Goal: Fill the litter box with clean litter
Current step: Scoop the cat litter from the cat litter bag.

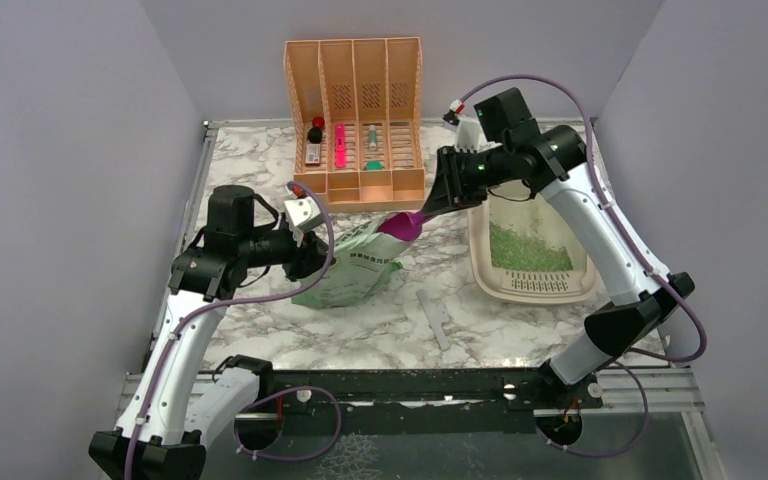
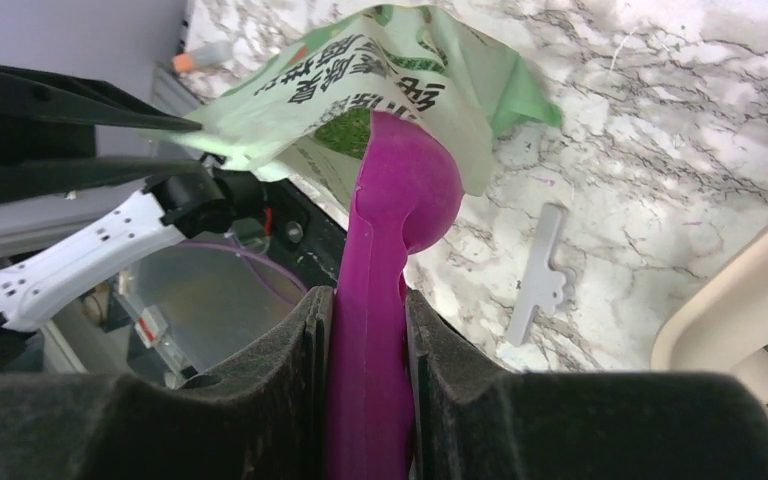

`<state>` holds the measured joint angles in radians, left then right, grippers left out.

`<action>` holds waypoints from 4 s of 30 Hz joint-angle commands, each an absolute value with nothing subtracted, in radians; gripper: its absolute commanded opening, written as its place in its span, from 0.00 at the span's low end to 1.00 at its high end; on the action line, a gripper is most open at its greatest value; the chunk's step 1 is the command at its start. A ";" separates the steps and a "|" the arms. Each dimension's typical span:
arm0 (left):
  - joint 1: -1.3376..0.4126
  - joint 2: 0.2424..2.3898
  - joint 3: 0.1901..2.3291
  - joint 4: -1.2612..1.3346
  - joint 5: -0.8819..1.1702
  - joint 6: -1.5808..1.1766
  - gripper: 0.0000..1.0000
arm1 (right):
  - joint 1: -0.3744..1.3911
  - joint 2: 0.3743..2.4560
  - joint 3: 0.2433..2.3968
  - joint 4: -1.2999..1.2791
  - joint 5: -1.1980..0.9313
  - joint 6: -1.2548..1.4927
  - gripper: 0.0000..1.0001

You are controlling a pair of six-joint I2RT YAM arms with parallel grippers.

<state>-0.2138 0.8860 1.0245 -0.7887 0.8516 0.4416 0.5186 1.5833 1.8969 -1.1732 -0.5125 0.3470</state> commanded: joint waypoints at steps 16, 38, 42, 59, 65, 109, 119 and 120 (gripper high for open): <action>-0.354 1.047 1.101 -0.837 0.608 0.406 0.64 | 0.677 1.747 1.962 -1.220 -0.344 0.350 0.01; -0.419 1.129 1.048 -0.828 0.404 0.333 0.00 | 0.697 1.923 1.918 -1.200 -0.162 0.312 0.01; -0.447 1.158 1.057 -0.829 0.353 0.402 0.00 | 0.701 1.950 1.843 -1.104 -0.265 0.312 0.01; -0.451 1.017 1.123 -0.847 0.451 0.458 0.00 | 0.652 1.927 2.098 -1.221 -0.145 0.272 0.01; -0.452 0.994 1.121 -0.879 0.493 0.443 0.00 | 0.650 1.948 2.113 -1.294 -0.145 0.257 0.01; -0.469 1.078 1.100 -0.805 0.465 0.416 0.18 | 0.450 1.747 1.275 -0.045 -1.275 0.739 0.01; -0.469 1.132 1.111 -0.801 0.479 0.379 0.08 | 0.349 1.650 1.100 0.144 -1.322 0.863 0.01; -0.469 1.130 1.109 -0.801 0.483 0.379 0.03 | 0.336 1.640 1.087 0.156 -1.330 0.872 0.01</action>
<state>-0.4660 1.1282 1.0966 -0.8093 0.4412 0.4011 0.3828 1.7073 1.1370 0.0200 -1.2137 0.7811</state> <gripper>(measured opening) 0.162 0.317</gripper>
